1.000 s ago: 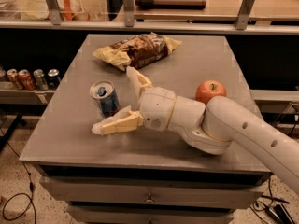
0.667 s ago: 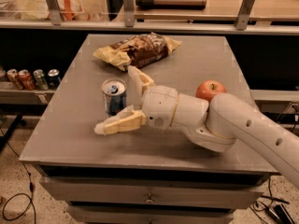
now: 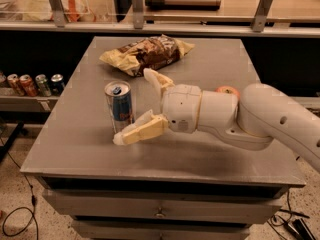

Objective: Place redbull can upright

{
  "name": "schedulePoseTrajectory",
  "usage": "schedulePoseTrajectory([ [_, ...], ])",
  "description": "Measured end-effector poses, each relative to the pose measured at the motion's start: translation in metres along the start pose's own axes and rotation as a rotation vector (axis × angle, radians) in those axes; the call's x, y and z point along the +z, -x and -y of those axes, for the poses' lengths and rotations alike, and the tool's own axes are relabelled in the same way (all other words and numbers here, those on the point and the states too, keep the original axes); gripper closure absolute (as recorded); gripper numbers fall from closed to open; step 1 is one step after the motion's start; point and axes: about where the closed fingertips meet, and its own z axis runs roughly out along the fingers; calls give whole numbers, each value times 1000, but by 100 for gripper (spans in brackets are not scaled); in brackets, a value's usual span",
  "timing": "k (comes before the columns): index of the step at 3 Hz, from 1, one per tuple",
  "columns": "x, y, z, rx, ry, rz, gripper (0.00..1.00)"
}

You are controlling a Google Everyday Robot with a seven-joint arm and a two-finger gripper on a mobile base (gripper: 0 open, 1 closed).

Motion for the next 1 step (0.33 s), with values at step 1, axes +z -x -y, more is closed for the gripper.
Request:
schedulePoseTrajectory([
  [1, -16, -1, 2, 1, -3, -43, 0],
])
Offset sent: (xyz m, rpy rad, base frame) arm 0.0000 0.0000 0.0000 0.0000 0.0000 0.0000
